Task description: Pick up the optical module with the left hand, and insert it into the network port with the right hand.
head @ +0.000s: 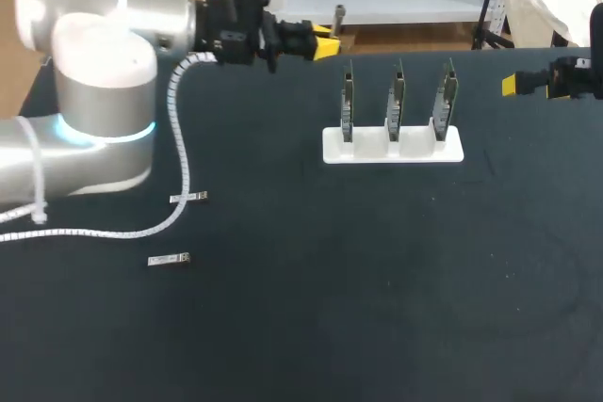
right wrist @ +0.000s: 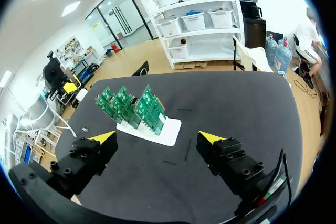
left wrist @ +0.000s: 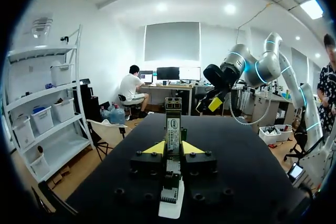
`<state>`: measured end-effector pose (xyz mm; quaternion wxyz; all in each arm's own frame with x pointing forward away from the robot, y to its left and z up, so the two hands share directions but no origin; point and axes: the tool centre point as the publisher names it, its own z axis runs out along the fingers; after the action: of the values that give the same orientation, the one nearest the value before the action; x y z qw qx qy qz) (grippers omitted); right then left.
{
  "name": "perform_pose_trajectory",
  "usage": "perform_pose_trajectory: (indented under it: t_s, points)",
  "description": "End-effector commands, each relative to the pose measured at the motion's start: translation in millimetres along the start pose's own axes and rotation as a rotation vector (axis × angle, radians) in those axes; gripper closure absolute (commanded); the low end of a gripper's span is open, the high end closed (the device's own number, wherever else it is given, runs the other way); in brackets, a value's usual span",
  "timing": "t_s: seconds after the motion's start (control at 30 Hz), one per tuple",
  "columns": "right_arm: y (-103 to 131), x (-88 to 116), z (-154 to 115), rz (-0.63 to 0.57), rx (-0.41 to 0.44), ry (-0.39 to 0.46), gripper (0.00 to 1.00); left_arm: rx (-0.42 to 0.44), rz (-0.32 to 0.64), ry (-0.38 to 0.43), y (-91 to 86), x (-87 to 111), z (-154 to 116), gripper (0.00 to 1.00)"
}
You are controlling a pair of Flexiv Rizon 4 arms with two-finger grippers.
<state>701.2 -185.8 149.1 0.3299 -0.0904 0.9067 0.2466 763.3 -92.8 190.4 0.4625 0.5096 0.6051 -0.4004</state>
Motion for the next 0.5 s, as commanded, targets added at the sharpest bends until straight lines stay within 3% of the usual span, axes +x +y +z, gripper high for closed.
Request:
perform_pose_trajectory:
  t_s: [0.03,0.5]
  points:
    - [1.9,0.2,-1.1,0.001,0.01,0.001,0.0,-0.003,0.004,-0.033,0.6,3.7,17.4,1.0]
    - [1.9,0.2,-1.1,0.001,0.01,0.001,0.0,-0.025,-0.001,-0.017,12.6,13.4,10.4,1.0]
